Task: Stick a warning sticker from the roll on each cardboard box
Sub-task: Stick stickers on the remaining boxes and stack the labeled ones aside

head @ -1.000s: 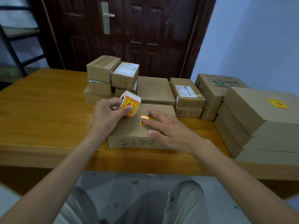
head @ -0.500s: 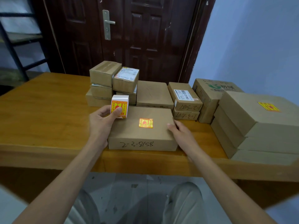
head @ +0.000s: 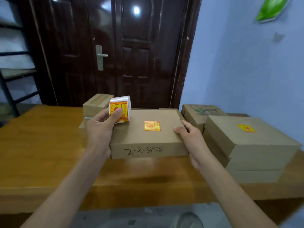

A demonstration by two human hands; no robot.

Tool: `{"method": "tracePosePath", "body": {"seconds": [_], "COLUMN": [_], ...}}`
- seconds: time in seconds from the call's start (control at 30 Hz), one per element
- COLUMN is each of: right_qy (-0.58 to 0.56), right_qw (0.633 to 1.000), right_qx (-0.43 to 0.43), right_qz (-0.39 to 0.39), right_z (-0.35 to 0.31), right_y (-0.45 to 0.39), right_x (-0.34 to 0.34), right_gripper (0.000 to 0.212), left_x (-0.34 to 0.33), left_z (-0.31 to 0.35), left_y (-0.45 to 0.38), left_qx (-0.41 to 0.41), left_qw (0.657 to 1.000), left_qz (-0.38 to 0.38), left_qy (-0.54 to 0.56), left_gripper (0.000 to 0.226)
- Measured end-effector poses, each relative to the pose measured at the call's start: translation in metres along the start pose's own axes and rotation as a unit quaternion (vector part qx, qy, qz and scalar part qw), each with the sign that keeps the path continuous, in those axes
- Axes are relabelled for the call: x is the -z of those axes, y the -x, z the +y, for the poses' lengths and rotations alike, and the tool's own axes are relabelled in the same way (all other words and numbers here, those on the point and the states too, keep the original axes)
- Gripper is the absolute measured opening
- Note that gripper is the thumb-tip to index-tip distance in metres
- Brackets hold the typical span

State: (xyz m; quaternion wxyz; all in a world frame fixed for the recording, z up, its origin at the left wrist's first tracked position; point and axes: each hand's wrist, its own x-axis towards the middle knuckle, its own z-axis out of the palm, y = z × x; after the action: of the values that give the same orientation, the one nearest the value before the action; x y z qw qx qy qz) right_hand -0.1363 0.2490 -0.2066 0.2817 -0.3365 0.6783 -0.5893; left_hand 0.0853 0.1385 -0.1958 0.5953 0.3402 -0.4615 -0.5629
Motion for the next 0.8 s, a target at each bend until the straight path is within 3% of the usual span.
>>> {"method": "tracePosePath", "body": {"seconds": [0.23,0.33,0.57,0.8], "right_qy": [-0.017,0.002,0.001,0.051], "right_qw": [0.997,0.996,0.99,0.988], "right_qx": [0.042,0.023,0.002,-0.04], "right_qz": [0.061,0.083,0.14,0.142], "right_z": [-0.074,-0.087,-0.078,-0.042], "right_y": [-0.019,-0.02,-0.023,-0.035], "right_x": [0.096,0.152,0.267,0.313], "right_gripper": [0.011,0.013,0.009,0.012], "left_x": [-0.112,-0.167,-0.279,-0.314], "left_z": [0.051,0.051,0.01,-0.031], "left_y": [0.006,0.018,0.055,0.078], "left_qx": [-0.043,-0.028,0.006,0.039], "left_qw": [0.995,0.991,0.982,0.981], "left_qz": [-0.089,-0.123,-0.178,-0.184], "left_qy": [0.027,0.042,0.058,0.043], "left_gripper": [0.02,0.017,0.023,0.023]}}
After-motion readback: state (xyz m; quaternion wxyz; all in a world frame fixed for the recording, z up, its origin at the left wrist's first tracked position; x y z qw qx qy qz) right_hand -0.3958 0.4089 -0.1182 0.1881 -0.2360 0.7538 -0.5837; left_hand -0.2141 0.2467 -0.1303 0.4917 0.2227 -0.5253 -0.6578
